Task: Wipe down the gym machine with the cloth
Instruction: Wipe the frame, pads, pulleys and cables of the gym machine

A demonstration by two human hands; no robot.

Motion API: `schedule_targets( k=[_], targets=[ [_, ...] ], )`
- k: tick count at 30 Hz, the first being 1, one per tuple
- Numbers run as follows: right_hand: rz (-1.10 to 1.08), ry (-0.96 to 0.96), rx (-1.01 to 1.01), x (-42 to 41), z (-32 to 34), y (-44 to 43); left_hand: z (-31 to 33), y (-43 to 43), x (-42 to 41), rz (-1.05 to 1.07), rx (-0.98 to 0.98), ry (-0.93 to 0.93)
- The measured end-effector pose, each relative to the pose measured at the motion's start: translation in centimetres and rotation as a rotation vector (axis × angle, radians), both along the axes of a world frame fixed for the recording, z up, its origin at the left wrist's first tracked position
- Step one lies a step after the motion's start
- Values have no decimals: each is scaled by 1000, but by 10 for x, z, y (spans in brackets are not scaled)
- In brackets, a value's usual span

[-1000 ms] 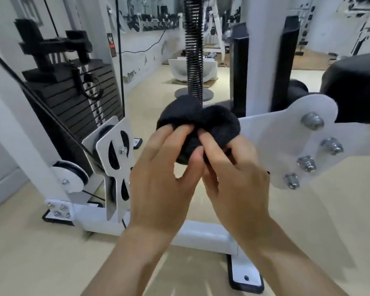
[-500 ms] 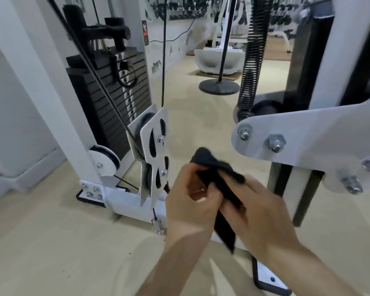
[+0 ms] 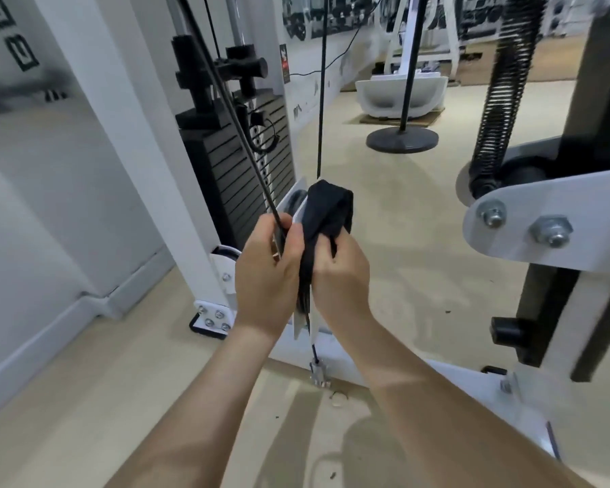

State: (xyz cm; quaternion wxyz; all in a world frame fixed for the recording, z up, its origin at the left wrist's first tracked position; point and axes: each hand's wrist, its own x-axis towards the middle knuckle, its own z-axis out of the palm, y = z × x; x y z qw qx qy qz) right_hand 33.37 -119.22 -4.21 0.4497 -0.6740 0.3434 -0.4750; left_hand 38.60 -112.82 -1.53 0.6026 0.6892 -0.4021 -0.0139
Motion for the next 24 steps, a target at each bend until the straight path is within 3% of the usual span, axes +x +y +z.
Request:
schedule_targets(
  k=[2, 4, 8, 11, 13, 17, 21, 24],
  targets=[
    [-147, 116, -57, 7, 2, -15, -6, 1, 3, 46, 28, -120],
    [-187, 142, 26, 14, 9, -39, -9, 0, 6, 70, 56, -219],
    [158, 133, 317, 11, 1, -68, -9, 0, 10, 149, 70, -288],
    [213, -251, 501, -3, -2, -58, -7, 3, 10, 80, 97, -361],
    [208, -386, 413, -2, 12, -63, -10, 4, 10, 60, 124, -394],
    [134, -255, 143, 20, 21, -52, -15, 5, 15, 69, 102, -416],
    [-8, -381, 417, 30, -14, -45, -12, 7, 11, 66, 85, -394],
    [-109, -360, 404, 40, -18, -43, -10, 4, 15, 71, 65, -379]
  ],
)
